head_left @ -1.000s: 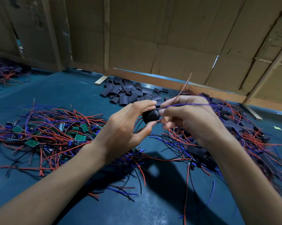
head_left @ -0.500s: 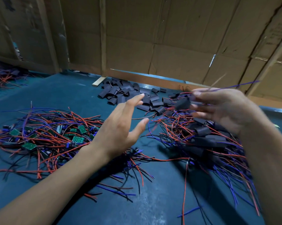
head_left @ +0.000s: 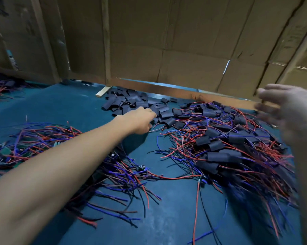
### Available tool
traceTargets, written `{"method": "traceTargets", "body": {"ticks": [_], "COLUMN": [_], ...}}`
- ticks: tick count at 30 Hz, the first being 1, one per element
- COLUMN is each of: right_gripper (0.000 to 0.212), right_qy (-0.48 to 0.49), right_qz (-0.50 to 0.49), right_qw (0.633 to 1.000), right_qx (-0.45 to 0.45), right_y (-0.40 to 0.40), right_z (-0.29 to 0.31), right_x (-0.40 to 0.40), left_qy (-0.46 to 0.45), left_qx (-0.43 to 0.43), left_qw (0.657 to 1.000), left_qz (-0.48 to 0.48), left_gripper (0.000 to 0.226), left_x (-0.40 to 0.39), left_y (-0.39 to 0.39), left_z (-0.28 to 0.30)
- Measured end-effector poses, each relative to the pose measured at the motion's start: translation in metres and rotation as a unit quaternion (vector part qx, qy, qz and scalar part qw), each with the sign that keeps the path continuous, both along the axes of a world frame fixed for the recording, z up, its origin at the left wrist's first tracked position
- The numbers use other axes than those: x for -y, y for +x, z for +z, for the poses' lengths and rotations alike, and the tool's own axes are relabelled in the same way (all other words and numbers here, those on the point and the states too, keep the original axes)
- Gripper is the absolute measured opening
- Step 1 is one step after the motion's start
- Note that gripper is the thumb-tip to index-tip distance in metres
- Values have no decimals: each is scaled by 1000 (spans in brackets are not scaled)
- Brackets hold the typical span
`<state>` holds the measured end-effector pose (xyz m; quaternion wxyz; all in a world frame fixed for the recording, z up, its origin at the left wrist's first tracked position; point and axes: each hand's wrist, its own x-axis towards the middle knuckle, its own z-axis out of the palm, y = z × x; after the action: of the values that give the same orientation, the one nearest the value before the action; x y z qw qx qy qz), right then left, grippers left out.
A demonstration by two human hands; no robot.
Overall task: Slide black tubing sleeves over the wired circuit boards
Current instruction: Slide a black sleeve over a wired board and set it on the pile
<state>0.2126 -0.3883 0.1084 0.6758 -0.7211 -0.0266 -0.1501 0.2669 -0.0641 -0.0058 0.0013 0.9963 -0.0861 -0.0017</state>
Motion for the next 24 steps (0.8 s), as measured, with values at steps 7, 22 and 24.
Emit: {"method": "traceTargets", "body": {"ticks": [7, 22, 24], "right_gripper": [12, 23, 23], "right_qy": [-62, -571, -552], "right_qz": [81, 367, 366], "right_qw": [993, 734, 749], "right_qx": [66, 21, 10], "right_y": [-12, -30, -25], "right_z": [-42, -94, -87], "right_x": [-84, -132, -125], "left_qy": [0, -211, -293], "left_qx": [-49, 103, 151], "left_qw": [999, 966, 937], "left_qz": [-3, 107, 115], "left_gripper": [45, 58, 57], "left_x": [11, -5, -3], "left_y": [20, -55, -75], "left_z": [-6, 7, 2]}}
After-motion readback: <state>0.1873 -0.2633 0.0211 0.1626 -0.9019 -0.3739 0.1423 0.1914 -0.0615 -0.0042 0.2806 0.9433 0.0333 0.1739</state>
